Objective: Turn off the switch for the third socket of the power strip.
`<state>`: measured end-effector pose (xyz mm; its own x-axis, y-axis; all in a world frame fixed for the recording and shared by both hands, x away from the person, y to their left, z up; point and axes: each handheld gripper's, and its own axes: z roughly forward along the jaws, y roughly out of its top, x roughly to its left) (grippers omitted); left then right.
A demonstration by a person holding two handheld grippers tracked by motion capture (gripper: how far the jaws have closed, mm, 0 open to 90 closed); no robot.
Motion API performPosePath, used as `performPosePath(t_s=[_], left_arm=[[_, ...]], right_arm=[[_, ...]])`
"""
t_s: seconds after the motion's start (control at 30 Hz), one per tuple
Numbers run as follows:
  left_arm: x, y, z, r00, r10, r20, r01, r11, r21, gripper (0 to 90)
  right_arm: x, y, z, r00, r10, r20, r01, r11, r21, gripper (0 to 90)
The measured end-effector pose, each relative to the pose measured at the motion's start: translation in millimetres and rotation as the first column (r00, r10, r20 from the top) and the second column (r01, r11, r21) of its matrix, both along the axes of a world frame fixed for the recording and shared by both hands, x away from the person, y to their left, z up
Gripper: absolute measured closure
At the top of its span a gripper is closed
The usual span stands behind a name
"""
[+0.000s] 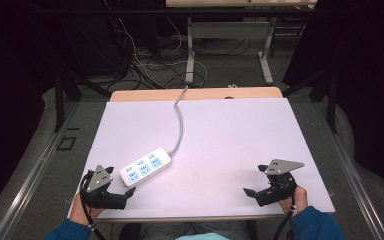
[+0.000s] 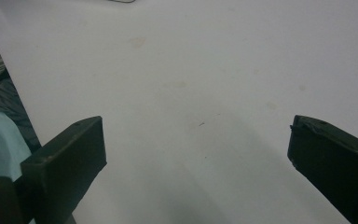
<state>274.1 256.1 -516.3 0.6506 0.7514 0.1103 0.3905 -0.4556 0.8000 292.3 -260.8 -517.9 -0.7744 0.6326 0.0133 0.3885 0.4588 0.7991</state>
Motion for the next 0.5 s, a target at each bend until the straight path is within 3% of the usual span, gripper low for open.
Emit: performPosePath(t_s=[0.5], left_arm=[[3.0,-0.5,3.3,0.9999,0.012,0.003,-0.012,0.9997,0.02,0.2]], right_arm=[[0.7,-0.3,-1.3,0.9999,-0.007,0.008,0.007,1.0,-0.003,4.4]])
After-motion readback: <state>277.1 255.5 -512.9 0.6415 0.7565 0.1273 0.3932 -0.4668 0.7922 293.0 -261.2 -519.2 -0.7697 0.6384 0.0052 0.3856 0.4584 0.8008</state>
